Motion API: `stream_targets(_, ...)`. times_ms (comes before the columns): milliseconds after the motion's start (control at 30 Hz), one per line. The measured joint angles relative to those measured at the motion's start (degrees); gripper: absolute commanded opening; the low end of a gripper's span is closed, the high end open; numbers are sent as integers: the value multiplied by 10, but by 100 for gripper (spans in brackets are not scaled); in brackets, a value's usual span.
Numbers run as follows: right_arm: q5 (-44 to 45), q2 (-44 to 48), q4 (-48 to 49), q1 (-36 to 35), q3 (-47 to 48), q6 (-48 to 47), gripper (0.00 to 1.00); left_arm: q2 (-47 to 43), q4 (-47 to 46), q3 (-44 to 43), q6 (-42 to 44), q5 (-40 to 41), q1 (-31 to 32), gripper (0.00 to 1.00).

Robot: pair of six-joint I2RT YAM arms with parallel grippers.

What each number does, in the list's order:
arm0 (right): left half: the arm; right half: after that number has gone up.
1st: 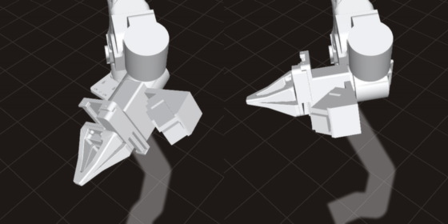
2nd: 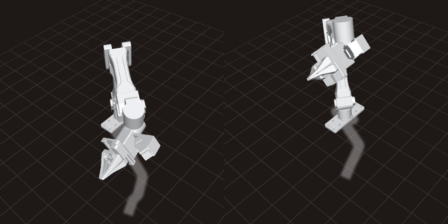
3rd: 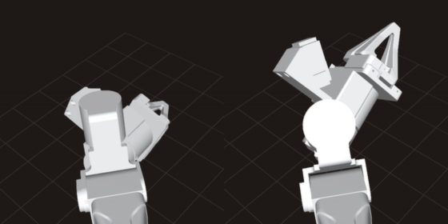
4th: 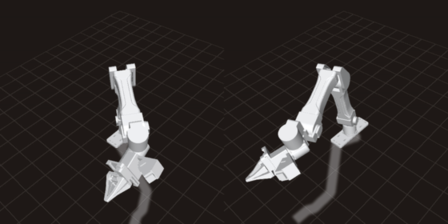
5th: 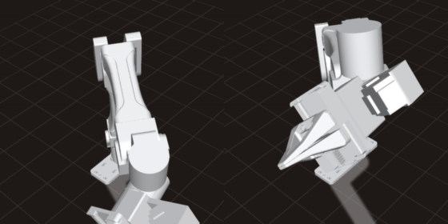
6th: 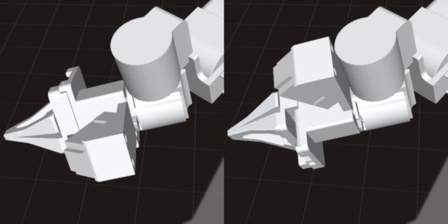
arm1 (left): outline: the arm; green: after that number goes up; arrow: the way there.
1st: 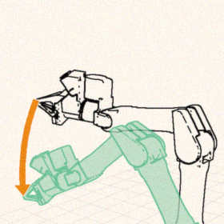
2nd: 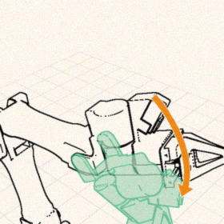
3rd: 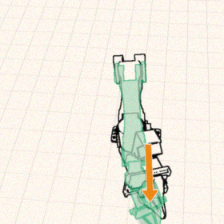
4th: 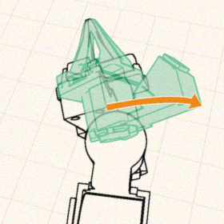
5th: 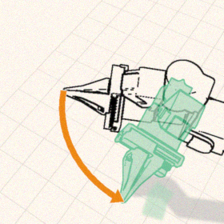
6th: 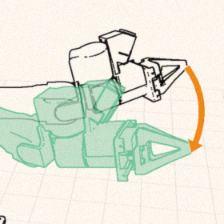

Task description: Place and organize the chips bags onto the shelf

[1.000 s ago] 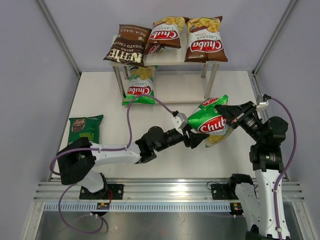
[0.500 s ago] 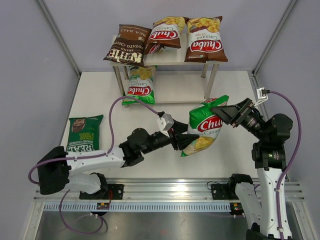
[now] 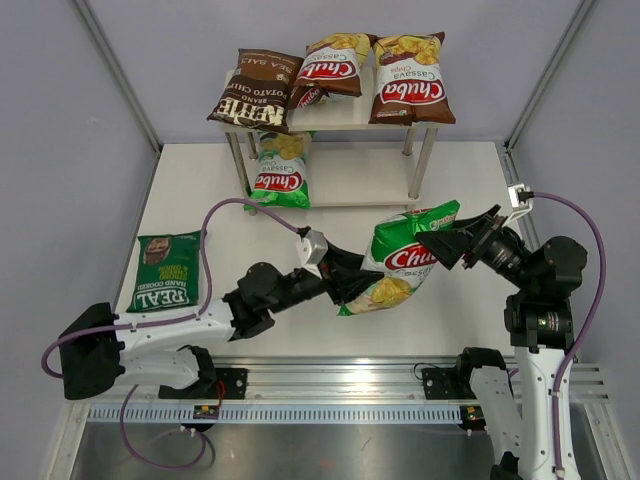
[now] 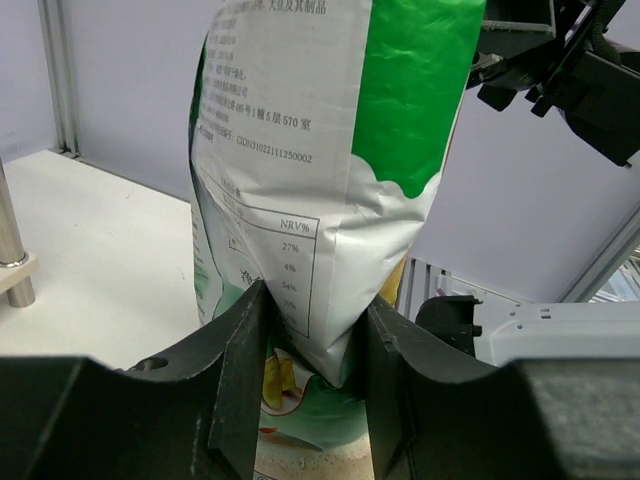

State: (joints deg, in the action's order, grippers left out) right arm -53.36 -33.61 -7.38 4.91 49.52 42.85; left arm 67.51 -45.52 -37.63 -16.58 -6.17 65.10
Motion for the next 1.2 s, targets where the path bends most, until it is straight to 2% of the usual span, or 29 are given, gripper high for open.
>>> stream_targets(267, 18, 14, -22, 0, -5, -53, 100, -69, -2, 44, -35, 17, 0, 0)
stream_targets(800, 47, 7, 28, -3, -73, -33, 99, -106, -24, 101, -94, 69, -4, 0)
stream_targets(1000, 59, 5, 42, -3, -100, -32, 99, -150, -30, 127, -121, 98, -8, 0)
stream_targets(1200, 39, 7, 112, -3, -118, 7, 100, -175, -28, 129, -158, 117, -13, 0)
